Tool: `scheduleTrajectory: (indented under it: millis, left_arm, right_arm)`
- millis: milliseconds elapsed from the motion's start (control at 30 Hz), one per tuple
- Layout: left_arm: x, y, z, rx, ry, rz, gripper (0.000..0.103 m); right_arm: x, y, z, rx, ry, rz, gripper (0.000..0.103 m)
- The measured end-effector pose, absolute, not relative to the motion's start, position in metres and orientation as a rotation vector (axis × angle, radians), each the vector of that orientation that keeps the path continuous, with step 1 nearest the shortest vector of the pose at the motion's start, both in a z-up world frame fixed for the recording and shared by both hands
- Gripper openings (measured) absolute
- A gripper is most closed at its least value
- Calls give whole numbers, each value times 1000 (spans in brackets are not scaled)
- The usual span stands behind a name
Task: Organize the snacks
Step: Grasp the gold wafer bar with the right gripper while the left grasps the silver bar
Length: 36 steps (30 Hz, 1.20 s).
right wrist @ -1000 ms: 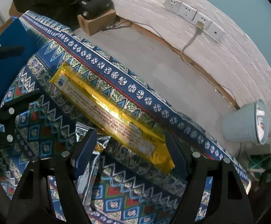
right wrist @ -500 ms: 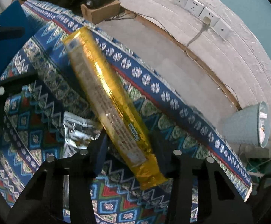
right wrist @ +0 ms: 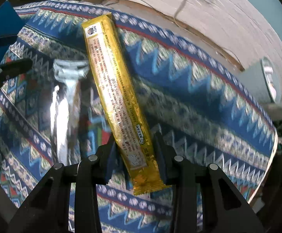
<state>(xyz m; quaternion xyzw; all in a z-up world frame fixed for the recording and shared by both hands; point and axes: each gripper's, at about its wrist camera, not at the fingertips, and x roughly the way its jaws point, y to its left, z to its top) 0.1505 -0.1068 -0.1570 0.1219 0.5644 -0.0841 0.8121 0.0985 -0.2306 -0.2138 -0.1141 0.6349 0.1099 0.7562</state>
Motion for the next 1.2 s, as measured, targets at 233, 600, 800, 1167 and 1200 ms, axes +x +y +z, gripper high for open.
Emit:
scheduleTrajectory:
  millis: [233, 600, 800, 1167, 1200]
  left_arm:
    - [137, -127, -157, 253, 1222, -212, 81]
    - [139, -147, -174, 19, 1302, -215, 82]
    - [148, -163, -192, -32, 1348, -217, 82]
    - [128, -185, -205, 128, 1337, -297, 77]
    - [125, -180, -204, 140, 1339, -294, 74]
  right_arm:
    - [69, -266, -214, -139, 1429, 154, 35]
    - [39, -307, -214, -31, 1413, 168, 41]
    - [42, -311, -198, -53, 1370, 186, 56]
    - [53, -305, -198, -70, 1344, 185, 56]
    - [54, -304, -198, -65, 1340, 188, 56]
